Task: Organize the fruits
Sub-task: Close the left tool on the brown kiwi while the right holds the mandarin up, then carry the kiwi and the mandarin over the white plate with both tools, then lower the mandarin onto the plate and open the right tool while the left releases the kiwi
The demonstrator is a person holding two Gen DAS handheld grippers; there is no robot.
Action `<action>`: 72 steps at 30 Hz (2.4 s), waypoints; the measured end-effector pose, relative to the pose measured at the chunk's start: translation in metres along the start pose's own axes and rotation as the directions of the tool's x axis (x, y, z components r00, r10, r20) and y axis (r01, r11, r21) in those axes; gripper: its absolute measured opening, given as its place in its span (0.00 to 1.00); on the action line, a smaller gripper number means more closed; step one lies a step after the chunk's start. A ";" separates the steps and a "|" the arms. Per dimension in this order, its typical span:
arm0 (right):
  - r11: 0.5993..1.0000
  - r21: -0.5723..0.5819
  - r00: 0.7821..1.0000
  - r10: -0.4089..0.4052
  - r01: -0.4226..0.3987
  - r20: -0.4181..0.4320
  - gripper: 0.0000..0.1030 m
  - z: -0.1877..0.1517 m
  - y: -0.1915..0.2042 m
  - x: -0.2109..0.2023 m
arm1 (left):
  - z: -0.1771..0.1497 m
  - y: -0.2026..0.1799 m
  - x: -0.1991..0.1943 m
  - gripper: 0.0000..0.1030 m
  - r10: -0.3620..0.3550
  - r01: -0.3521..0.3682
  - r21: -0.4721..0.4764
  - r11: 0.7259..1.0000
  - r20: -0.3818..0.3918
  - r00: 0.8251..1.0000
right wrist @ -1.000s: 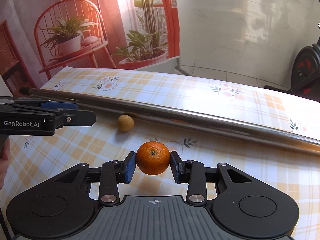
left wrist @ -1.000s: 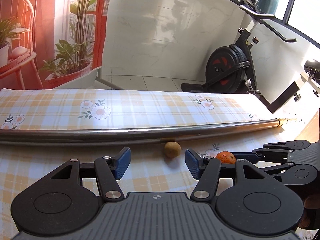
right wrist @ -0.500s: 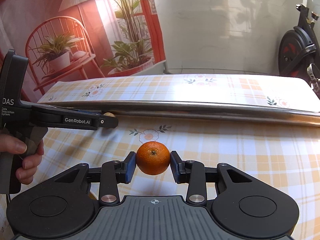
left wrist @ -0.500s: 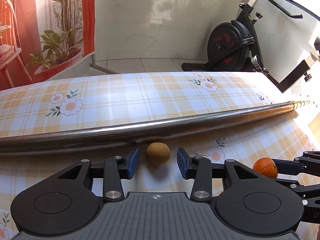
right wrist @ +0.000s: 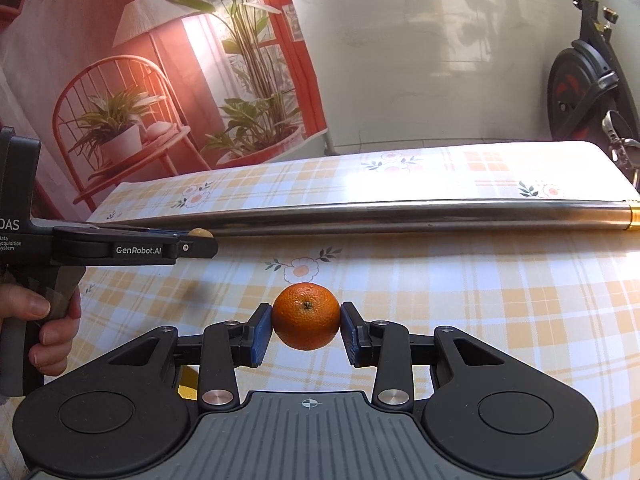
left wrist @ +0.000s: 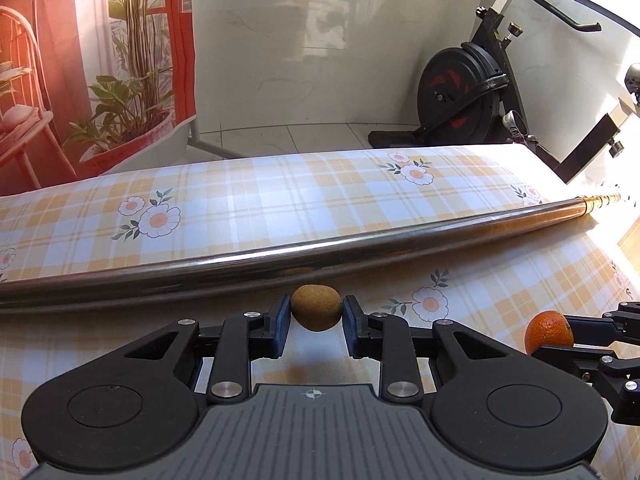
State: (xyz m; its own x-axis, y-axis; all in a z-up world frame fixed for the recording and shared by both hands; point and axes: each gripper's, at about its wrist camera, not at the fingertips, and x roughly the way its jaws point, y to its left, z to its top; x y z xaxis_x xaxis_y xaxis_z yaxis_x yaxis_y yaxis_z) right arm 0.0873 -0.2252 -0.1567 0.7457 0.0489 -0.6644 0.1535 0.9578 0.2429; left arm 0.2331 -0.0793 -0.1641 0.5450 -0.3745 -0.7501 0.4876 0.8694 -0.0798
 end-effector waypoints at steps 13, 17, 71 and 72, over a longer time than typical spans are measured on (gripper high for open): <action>0.998 -0.057 0.995 0.025 -0.020 0.093 0.33 -0.008 0.032 -0.052 | -0.038 -0.020 -0.103 0.29 -0.068 0.065 0.040 0.997 0.086 0.994; 0.998 -0.060 0.991 0.037 -0.030 0.131 0.33 -0.016 0.042 -0.070 | -0.053 -0.019 -0.128 0.29 -0.104 0.106 -0.006 0.994 0.105 0.989; 0.967 -0.218 0.990 0.120 -0.134 -0.074 0.33 -0.099 0.103 -0.077 | -0.156 -0.024 -0.155 0.29 -0.036 0.035 -0.064 0.997 -0.020 0.999; 0.967 -0.217 0.990 0.120 -0.134 -0.077 0.33 -0.099 0.103 -0.076 | -0.156 -0.024 -0.155 0.29 -0.035 0.034 -0.064 0.997 -0.020 0.999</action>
State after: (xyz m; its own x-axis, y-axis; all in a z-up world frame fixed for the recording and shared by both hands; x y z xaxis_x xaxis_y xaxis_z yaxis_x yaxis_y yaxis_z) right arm -0.0183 -0.1024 -0.1512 0.7067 0.1849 -0.6829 -0.0919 0.9811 0.1706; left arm 0.0302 0.0078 -0.1489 0.5141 -0.3985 -0.7595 0.4608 0.8752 -0.1472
